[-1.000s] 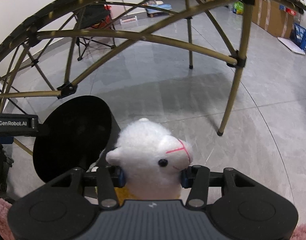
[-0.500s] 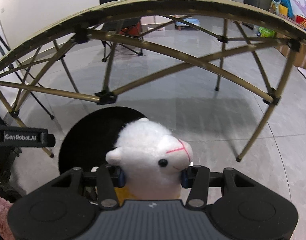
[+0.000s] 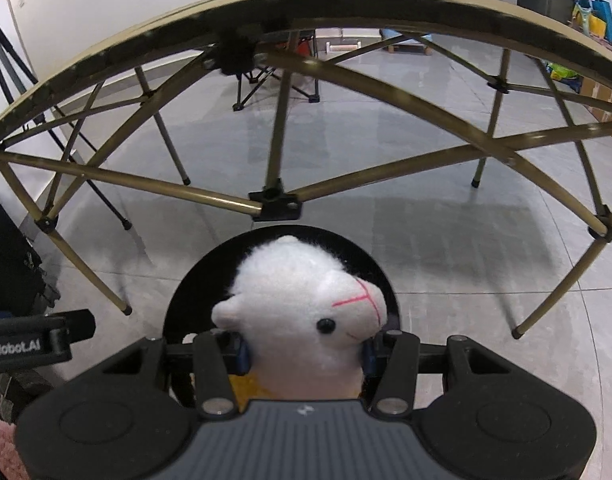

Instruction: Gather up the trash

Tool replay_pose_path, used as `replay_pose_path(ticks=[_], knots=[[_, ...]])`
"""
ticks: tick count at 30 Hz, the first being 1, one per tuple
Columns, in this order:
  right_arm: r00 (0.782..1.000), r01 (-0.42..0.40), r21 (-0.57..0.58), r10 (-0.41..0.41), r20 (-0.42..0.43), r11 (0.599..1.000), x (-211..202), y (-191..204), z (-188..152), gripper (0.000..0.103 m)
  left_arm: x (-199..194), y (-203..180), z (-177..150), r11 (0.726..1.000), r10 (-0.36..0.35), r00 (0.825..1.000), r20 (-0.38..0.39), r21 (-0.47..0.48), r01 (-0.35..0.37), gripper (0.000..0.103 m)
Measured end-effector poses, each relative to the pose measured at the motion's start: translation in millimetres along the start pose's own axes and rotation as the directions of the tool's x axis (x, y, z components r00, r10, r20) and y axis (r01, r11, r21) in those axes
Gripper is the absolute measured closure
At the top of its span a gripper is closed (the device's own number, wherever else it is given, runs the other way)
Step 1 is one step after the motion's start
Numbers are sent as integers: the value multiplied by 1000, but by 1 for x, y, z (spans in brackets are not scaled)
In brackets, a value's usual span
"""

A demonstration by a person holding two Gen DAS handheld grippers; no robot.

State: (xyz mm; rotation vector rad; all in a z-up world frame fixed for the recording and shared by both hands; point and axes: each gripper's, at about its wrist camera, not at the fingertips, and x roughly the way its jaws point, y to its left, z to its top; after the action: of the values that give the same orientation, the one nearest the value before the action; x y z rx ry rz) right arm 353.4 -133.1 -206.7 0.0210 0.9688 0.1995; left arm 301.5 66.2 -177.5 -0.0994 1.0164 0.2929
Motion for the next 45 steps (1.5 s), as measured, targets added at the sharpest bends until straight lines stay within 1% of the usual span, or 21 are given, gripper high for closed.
replay_pose_path(ticks=[6, 13, 16, 17, 18, 19, 20, 21, 22, 29, 33, 37, 41, 45], knots=[[999, 21, -8, -21, -29, 1000, 14, 13, 7, 56, 2, 9, -3, 1000, 9, 1000, -13, -7, -9, 2], [998, 26, -11, -27, -63, 1000, 25, 18, 6, 55, 2, 17, -4, 1000, 12, 1000, -21, -19, -12, 2], [997, 27, -6, -28, -72, 1000, 28, 19, 6, 52, 1, 19, -5, 1000, 10, 1000, -21, -22, -11, 2], [997, 28, -1, -28, -73, 1000, 28, 18, 6, 49, 1, 20, -5, 1000, 10, 1000, -20, -22, -11, 2], [997, 27, 3, -27, -75, 1000, 29, 17, 7, 46, 1, 19, -5, 1000, 10, 1000, -21, -22, -10, 2], [997, 28, 7, -28, -74, 1000, 29, 17, 7, 32, 1, 20, -5, 1000, 9, 1000, -21, -22, -10, 2], [997, 32, 11, -31, -71, 999, 29, 16, 7, 13, 1, 20, -5, 1000, 8, 1000, -21, -22, -9, 2], [997, 37, 15, -36, -68, 999, 29, 16, 8, 4, 1, 20, -5, 1000, 9, 1000, -21, -22, -9, 2], [997, 41, 19, -40, -62, 999, 28, 15, 8, 0, 1, 20, -5, 1000, 10, 1000, -21, -21, -10, 2], [997, 51, 22, -49, -57, 998, 27, 8, 4, 0, -4, 17, -6, 1000, -5, 1000, -8, -7, 5, 2], [998, 49, 9, -49, -40, 999, 14, 6, 0, 0, -14, 15, -10, 1000, -19, 1000, 14, 0, 19, 2], [999, 41, 3, -41, -18, 999, -13, 4, -6, 0, -39, 14, -19, 999, -42, 997, 61, 16, 42, 2], [999, 30, 0, -30, 32, 1000, -58, 1, -14, 0, -77, 14, -28, 997, -73, 990, 123, 32, 69, 2], [997, 30, -30, -28, 76, 999, -109, 0, -30, 0, -113, 11, -43, 989, -136, 977, 161, 81, 124, 0]])
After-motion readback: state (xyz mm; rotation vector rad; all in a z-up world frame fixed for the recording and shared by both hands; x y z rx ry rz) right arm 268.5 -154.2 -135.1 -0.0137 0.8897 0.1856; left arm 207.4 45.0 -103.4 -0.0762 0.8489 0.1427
